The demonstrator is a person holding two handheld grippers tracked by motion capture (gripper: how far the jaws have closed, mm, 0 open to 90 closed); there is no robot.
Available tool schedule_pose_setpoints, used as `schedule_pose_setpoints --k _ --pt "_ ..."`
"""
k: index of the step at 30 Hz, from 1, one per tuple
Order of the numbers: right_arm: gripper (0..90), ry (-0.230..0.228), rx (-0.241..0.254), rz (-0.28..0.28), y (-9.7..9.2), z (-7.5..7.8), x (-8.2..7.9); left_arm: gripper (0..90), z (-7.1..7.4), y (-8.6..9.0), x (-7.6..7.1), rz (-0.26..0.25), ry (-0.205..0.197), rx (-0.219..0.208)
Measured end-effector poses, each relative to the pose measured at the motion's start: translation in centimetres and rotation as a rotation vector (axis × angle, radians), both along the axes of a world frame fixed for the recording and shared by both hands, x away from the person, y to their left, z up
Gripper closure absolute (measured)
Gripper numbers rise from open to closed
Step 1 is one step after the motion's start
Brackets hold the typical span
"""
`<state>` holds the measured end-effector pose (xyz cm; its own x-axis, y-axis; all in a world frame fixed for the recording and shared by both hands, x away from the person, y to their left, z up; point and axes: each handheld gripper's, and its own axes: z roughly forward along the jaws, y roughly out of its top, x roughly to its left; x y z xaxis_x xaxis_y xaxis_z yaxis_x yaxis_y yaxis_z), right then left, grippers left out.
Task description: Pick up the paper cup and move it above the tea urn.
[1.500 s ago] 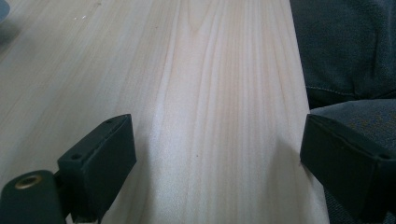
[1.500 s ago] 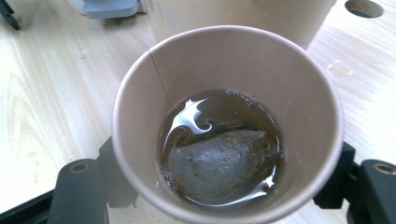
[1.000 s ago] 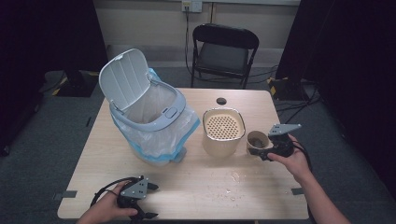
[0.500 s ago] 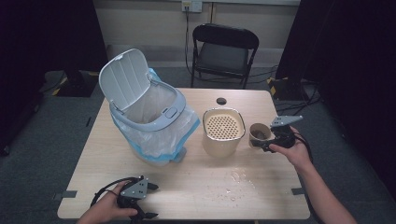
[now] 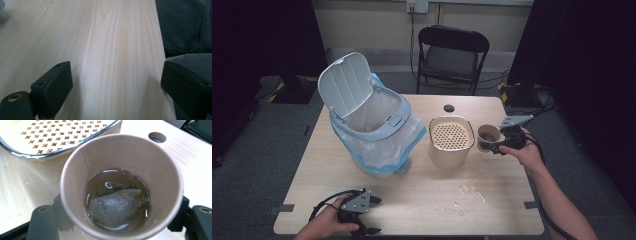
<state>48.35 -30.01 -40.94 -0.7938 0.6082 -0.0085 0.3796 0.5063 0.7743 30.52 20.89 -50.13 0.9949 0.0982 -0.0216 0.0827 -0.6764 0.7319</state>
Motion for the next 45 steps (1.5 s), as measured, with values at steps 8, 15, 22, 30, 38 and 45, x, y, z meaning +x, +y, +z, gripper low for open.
schedule_pose_setpoints --k 8,15,22,30,38,45 --pt "27.9 0.003 0.001 0.007 0.0 0.3 1.3 9.6 0.0 0.0 0.0 0.0 0.0 0.0" --pt "28.0 -0.006 -0.001 0.011 0.0 1.0 2.3 9.6 0.0 0.0 0.0 0.0 0.0 0.0" --pt "28.1 -0.016 -0.012 0.016 0.4 1.8 3.4 9.6 0.0 0.0 0.0 0.0 0.0 0.0" --pt "28.2 -0.036 -0.03 0.022 1.1 2.7 4.5 9.5 0.0 0.0 0.0 0.0 -0.002 -0.002" --pt "28.2 -0.046 -0.028 0.023 1.4 3.5 5.5 9.5 0.0 0.0 0.0 0.0 -0.007 0.0" --pt "28.2 -0.069 -0.023 0.012 1.4 4.6 6.4 9.5 0.1 0.0 0.0 -0.001 -0.006 0.002"
